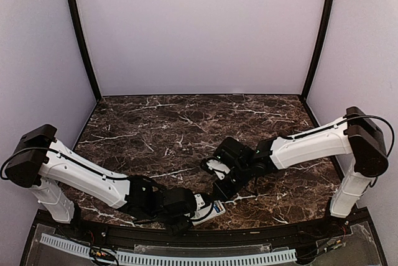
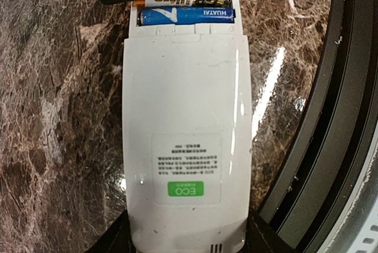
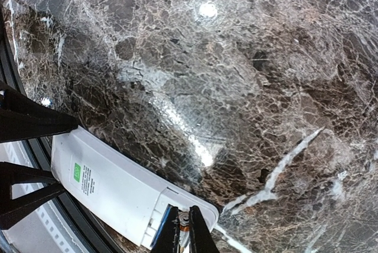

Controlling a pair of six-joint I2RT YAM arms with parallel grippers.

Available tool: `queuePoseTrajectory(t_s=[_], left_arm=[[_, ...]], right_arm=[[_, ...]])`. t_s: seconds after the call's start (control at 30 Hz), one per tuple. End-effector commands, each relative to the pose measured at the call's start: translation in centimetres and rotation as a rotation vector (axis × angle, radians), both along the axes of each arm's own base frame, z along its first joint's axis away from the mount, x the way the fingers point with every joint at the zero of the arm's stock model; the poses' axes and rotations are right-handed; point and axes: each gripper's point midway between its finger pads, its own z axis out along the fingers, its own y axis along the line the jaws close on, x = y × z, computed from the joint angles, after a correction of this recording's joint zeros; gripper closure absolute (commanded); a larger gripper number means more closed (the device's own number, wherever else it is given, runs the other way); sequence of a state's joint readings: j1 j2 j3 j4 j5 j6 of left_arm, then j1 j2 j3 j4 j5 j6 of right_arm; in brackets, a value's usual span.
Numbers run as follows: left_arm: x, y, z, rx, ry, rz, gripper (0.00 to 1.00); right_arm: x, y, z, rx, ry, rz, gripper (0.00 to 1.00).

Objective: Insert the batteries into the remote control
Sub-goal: Load the battery into the battery compartment.

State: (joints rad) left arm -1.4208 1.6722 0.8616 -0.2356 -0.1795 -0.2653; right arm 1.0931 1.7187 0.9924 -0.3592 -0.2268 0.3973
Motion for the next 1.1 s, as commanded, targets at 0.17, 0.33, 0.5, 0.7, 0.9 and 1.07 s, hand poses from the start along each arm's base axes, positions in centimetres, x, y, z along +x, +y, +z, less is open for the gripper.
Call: queuePoseTrajectory(t_s=[0.17,0.33,0.5,0.7,0.9,1.07], left_arm=[[0.1,1.3,-1.8,0.058,0.01,0.004,0.74],[0.1,1.3,-1.8,0.058,0.012,0.003,0.74],[0.1,1.3,-1.9,0.058,0.015,0.003,0.75],[0.2,1.3,-1.8,0.056,0.016,0.003,0.75],[0.1,1.3,-1.9,0.055,0.017,0.0,0.75],[0.1,1.3,-1.9,0.055,0.017,-0.001,0.75]], right_arm=[[-1.5,-1.1,-2.0,-0.048,0.026,0.014,0.96],[-2.2,-2.1,-3.0,-0.076,0.032,0.002,0.97],[-2.7,-2.8,-3.4,-0.081,0.033,-0.003,0.98],[-3.9,-4.2,-4.8,-0.123,0.043,-0.007,0.99],[-3.4,-4.5,-3.7,-0.143,0.006,-0.001,0.96],[-1.7,-1.9,0.0,-0.079,-0.032,0.016,0.95]])
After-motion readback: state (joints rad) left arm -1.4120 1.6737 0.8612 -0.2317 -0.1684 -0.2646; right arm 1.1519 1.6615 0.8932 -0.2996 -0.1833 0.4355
